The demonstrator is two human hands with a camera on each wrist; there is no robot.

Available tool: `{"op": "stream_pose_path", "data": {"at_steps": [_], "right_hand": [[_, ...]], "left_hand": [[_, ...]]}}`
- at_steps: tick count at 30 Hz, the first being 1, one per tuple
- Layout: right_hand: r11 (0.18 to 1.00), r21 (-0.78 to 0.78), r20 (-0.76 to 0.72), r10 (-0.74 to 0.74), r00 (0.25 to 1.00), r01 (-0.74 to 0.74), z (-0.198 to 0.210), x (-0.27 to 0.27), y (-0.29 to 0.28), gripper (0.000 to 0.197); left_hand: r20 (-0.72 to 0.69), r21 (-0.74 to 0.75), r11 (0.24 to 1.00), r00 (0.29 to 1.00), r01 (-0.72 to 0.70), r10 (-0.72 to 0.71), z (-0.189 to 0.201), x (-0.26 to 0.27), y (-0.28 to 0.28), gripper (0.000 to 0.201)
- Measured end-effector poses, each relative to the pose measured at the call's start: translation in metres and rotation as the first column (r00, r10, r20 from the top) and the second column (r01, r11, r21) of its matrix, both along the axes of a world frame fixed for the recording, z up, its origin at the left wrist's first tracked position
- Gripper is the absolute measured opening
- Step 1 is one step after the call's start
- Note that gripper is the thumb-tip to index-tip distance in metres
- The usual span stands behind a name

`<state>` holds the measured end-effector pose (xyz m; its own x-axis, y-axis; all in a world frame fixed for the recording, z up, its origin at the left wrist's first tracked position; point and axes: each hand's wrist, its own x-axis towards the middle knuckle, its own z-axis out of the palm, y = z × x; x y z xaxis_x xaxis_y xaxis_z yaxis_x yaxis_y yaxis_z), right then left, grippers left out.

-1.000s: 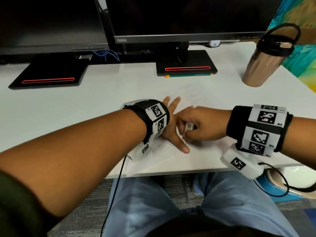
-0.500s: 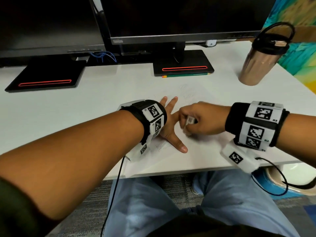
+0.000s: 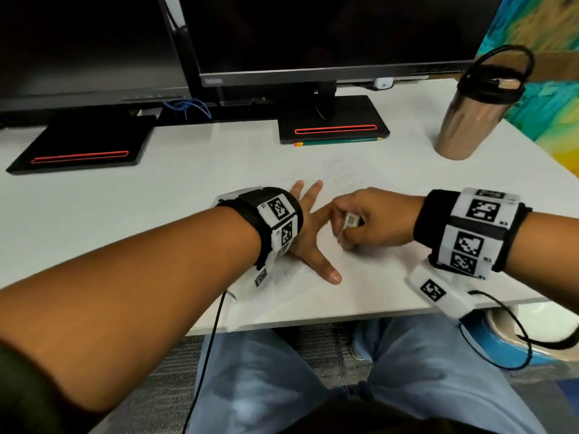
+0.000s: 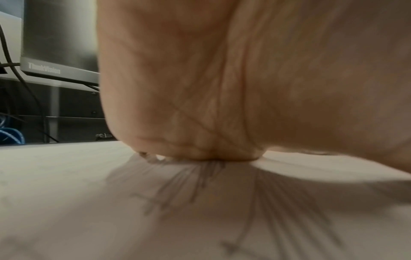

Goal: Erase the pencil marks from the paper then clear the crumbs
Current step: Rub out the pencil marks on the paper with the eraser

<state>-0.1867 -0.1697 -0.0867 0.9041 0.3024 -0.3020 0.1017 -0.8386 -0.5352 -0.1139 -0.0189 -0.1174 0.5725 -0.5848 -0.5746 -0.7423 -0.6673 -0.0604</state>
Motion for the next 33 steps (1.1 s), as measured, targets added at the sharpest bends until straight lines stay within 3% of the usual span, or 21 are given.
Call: {"op": "stream_pose_path", "data": {"at_steps": [2, 6, 12, 16, 20, 23, 27, 33], "right_hand": [[0.998, -0.007, -0.019, 0.07, 0.997, -0.07, -0.002, -0.004, 0.008, 0.006], [0.999, -0.013, 0.005, -0.034, 0.999, 0.034, 0.002, 0.003, -0.005, 0.003], [0.995, -0.084, -0.046, 0.047, 0.998, -0.051, 0.005, -0.001, 0.002, 0.005], [0.969, -0.246, 0.097, 0.01, 0.995, 0.014, 0.021, 0.016, -0.017, 0.007], [0.98, -0.2, 0.178, 0.02, 0.984, 0.017, 0.025, 0.026, -0.016, 0.007], [0.982, -0.186, 0.124, 0.042, 0.991, -0.018, 0.017, 0.028, -0.01, 0.007], [0.981, -0.193, 0.159, 0.033, 0.987, -0.001, 0.006, 0.036, -0.009, 0.023], [0.983, -0.182, 0.207, 0.013, 0.978, 0.025, 0.0, 0.042, -0.012, 0.01]], "left_hand": [[-0.01, 0.017, 1.0, 1.0, -0.005, 0.005, 0.001, 0.0, 0.0, 0.139], [-0.003, 0.005, 1.0, 1.0, 0.003, -0.003, 0.001, -0.001, 0.0, 0.143], [-0.005, 0.015, 1.0, 1.0, -0.024, 0.024, 0.002, -0.003, 0.0, 0.141], [0.02, 0.022, 0.998, 0.999, -0.051, 0.051, 0.004, 0.002, 0.001, 0.142], [0.007, -0.043, 0.998, 0.999, -0.049, 0.049, 0.015, 0.0, 0.001, 0.134], [-0.047, -0.027, 0.999, 0.999, -0.028, 0.027, 0.016, -0.002, -0.005, 0.124], [-0.06, -0.009, 0.995, 0.993, -0.099, 0.099, 0.009, 0.004, -0.008, 0.124], [-0.042, -0.004, 0.99, 0.989, -0.143, 0.143, 0.007, 0.009, -0.013, 0.122]]}}
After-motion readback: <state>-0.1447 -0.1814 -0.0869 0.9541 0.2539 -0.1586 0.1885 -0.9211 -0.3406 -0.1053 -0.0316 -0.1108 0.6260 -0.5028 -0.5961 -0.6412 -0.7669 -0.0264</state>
